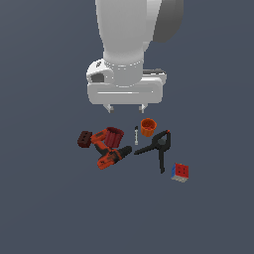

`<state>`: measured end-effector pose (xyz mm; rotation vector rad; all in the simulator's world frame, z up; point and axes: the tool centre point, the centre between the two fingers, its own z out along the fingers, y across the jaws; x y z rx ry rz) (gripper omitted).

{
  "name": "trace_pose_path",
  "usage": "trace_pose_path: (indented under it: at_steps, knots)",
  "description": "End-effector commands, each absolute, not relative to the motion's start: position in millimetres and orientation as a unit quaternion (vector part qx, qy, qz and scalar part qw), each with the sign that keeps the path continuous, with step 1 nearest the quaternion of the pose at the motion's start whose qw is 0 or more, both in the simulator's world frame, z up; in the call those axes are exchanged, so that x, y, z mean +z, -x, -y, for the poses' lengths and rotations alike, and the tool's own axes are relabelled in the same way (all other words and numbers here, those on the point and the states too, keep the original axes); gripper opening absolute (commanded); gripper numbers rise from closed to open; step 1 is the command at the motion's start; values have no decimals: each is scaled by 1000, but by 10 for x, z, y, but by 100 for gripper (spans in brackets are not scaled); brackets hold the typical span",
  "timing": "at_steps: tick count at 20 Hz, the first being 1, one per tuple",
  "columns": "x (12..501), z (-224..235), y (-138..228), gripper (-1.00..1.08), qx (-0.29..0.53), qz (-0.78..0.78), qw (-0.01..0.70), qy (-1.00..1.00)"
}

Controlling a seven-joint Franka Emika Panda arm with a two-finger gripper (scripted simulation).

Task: Pick up a designated object from a clutter of objects.

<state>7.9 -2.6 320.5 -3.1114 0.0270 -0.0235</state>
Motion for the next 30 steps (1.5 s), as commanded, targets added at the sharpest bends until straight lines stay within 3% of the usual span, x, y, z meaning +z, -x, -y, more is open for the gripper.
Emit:
trace_pose_path:
  at_steps: [1, 17, 30]
  knots:
    - [3205, 27, -79, 100, -8, -9, 15, 1000]
    - [3244, -276, -95, 100, -13, 7, 25, 1000]
    - [2774, -696, -492, 100, -8, 159, 3, 987]
